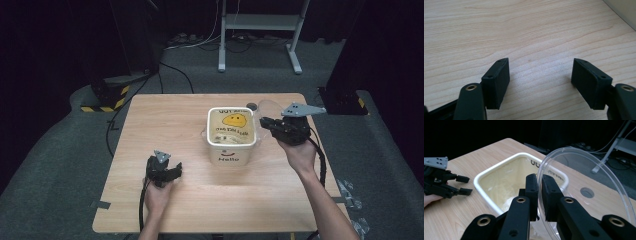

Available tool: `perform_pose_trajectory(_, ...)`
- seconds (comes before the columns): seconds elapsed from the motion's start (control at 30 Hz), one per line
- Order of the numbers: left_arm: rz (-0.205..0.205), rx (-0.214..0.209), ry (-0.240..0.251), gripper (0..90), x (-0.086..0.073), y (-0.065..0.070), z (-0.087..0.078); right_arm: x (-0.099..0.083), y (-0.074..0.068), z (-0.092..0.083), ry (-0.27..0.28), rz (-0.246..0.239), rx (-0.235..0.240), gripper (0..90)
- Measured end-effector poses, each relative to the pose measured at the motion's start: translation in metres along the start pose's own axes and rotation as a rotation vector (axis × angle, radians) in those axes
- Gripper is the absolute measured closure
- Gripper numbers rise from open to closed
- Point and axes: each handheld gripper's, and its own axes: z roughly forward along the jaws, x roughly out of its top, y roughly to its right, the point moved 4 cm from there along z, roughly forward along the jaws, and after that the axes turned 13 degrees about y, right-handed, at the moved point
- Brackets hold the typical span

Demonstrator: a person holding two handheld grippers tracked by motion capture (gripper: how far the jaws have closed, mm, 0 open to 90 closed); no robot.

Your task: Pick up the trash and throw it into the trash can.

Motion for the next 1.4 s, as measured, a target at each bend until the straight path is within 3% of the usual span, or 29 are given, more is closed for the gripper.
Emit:
perform_pose_trajectory(0.5, 0.001, 0.000, -0.001, 31.0, 0.000, 0.000, 0.000, 0.012, -0.024, 0.019, 0.012, -0.029, 0.068, 84.3)
perform_pose_trajectory(0.93, -0.005, 0.001, 0.006, 31.0, 0.000, 0.000, 0.000, 0.010, -0.035, 0.040, 0.005, -0.003, 0.122, 84.1)
perform_pose_trajectory(1.2, -0.001, 0.000, 0.004, 31.0, 0.000, 0.000, 0.000, 0.008, -0.039, 0.049, -0.007, 0.006, 0.131, 83.4)
perform_pose_trajectory(1.4, 0.000, 0.000, 0.000, 31.0, 0.000, 0.000, 0.000, 0.005, -0.037, 0.057, -0.020, 0.044, 0.132, 67.1)
